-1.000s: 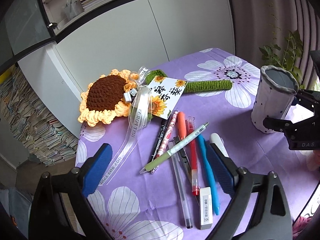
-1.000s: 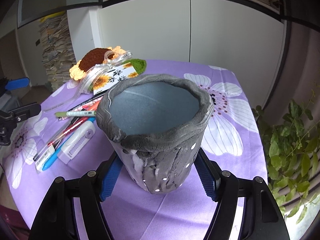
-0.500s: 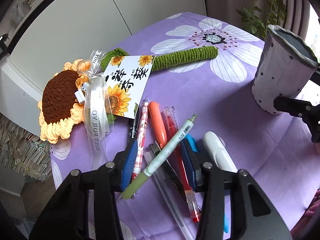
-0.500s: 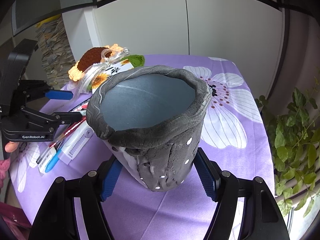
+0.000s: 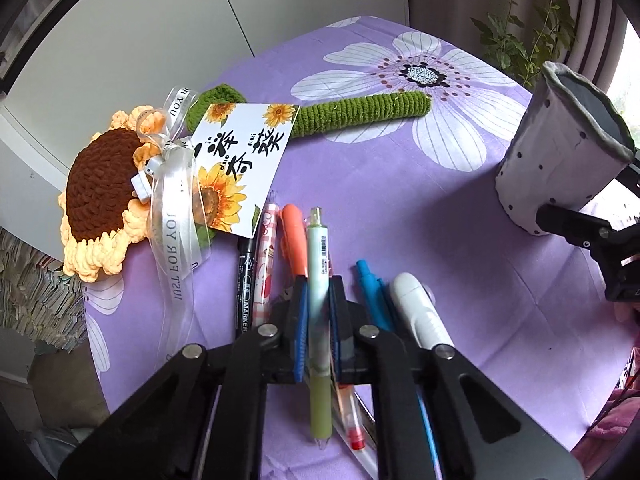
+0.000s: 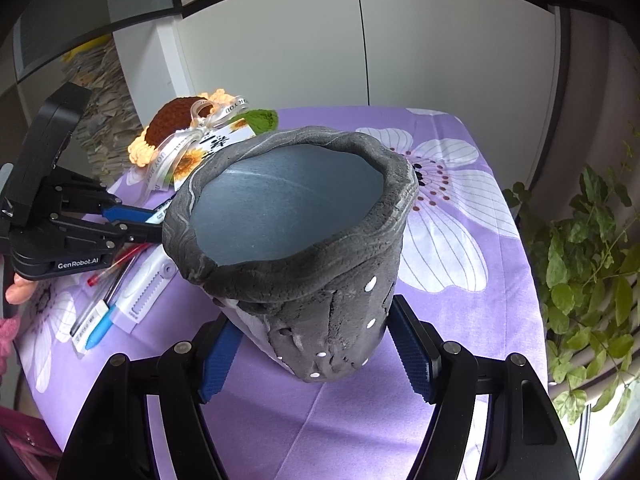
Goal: Organize stationery
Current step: 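Grasp the light green highlighter with the left tool while the right tool holds the gray pen holder, then lower the highlighter into the pen holder and open the left tool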
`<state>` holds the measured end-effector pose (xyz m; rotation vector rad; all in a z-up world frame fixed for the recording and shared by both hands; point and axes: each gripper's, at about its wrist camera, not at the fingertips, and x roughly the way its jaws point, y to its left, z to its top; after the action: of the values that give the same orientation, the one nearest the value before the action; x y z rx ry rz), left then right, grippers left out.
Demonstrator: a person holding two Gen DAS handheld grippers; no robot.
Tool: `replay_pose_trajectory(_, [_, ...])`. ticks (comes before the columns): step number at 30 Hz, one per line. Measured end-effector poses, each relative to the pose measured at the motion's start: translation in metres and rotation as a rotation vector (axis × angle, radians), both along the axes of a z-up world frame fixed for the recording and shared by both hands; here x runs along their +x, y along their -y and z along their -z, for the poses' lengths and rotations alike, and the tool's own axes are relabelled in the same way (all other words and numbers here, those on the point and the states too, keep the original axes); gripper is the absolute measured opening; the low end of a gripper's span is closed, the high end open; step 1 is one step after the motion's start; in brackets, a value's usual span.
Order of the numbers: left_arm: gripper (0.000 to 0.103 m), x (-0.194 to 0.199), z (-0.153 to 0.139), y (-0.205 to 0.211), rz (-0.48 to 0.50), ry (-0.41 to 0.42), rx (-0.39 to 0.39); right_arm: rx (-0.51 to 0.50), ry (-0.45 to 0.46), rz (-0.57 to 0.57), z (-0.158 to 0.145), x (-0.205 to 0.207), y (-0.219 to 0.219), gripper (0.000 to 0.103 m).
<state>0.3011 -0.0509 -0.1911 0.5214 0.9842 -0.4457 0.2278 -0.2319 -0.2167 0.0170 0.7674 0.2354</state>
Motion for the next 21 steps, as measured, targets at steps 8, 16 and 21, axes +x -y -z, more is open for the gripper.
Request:
replay_pose_trajectory(8, [0.008, -0.026, -0.041, -0.016, -0.045, 0.072, -0.117, -0.024, 0.009, 0.004, 0.0, -0.002, -0.003, 0.072])
replay_pose_trajectory(16, [0.008, -0.049, -0.09, -0.01, -0.036, 0.18, -0.217, -0.026, 0.01, 0.003, -0.001, -0.002, -0.003, 0.072])
replay_pose_trajectory(21, [0.008, -0.056, -0.123, 0.019, 0.015, 0.255, -0.33, -0.032, 0.012, 0.0, -0.001, -0.002, -0.004, 0.072])
